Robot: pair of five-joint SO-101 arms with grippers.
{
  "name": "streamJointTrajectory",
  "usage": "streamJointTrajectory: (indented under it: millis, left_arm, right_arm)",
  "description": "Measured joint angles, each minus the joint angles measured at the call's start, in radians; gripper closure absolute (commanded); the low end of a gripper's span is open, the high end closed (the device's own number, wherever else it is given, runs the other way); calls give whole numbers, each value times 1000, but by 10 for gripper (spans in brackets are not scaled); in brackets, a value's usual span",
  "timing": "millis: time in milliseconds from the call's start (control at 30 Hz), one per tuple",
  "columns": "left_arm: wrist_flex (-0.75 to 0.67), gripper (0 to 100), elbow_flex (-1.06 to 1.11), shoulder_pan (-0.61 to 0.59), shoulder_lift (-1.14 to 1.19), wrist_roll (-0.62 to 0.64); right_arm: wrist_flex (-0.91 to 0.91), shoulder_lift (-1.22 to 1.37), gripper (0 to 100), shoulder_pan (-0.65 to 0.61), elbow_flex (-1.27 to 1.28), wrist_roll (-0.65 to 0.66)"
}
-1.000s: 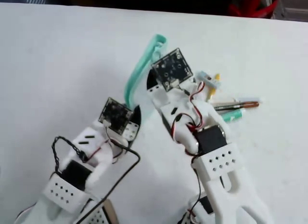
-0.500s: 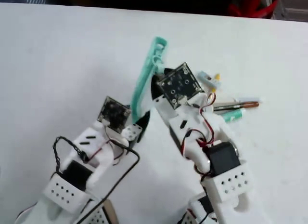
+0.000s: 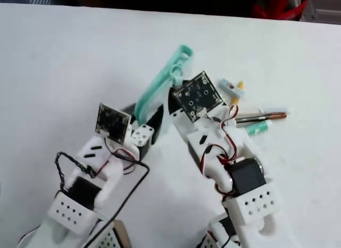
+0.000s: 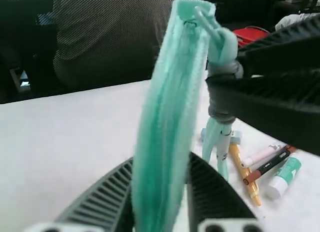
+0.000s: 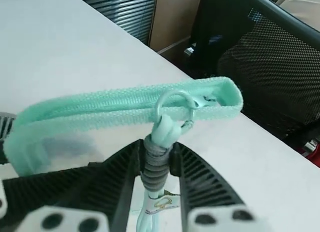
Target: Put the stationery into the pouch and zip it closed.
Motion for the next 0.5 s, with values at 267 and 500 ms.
streamJointTrajectory:
  millis: [267,500]
  left_arm:
    - [-158,979,89,49,2,-32]
    - [-160,979,89,49,2,-40]
  right_arm:
    - [14,-5,978,0,-5,0]
    - [152,-3,978,0,-141,0]
